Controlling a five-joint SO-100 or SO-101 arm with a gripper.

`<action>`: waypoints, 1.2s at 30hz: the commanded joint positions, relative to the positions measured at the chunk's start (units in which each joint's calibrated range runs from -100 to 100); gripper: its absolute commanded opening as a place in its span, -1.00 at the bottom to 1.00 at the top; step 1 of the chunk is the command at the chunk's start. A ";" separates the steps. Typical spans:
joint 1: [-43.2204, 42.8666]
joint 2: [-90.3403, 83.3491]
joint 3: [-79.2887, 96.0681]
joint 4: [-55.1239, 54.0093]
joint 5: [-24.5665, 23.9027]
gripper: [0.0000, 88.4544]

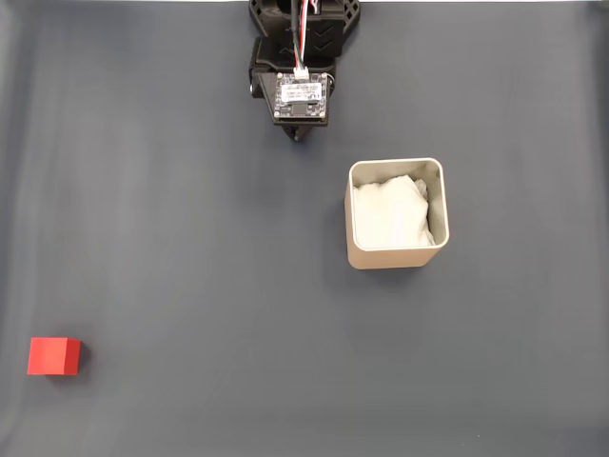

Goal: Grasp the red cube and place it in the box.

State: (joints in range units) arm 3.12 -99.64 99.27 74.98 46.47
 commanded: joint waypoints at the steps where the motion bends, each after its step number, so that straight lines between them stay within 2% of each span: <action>1: -1.17 -0.36 0.64 0.89 -1.56 -0.99; 25: -1.38 -0.36 0.64 0.89 -1.51 -0.99; 32: -1.73 -0.36 0.55 -9.45 -3.42 -0.99; 36: -1.81 -0.27 0.09 -15.44 -2.83 -0.99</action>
State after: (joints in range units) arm 1.24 -99.38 99.36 63.69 43.49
